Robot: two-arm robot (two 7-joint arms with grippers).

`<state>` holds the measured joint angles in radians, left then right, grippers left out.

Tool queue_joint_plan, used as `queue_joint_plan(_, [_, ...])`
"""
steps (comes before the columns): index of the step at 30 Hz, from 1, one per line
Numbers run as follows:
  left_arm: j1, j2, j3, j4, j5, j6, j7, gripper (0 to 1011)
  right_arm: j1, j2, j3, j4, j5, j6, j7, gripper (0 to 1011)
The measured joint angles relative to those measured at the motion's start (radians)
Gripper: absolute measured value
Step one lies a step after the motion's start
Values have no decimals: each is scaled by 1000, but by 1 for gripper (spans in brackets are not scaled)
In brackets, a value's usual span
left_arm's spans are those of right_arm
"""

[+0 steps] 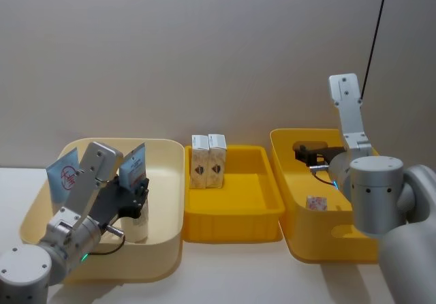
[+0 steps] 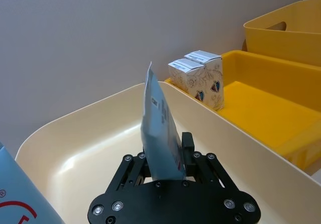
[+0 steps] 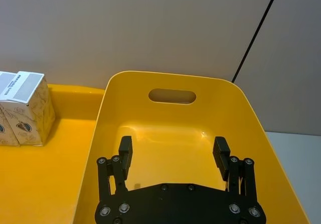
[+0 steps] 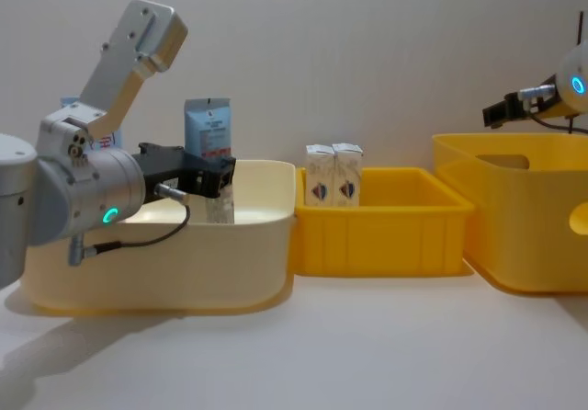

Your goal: Bimanual collaborative sorting of washing and personal care products

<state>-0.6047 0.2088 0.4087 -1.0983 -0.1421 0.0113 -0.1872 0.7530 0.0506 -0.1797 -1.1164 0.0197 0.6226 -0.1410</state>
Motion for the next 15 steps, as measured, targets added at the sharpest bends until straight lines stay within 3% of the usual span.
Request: queue_joint_plan(15, [-1, -1, 0, 1, 0, -1, 0, 272, 0, 0, 0, 0, 0, 0, 0, 1001])
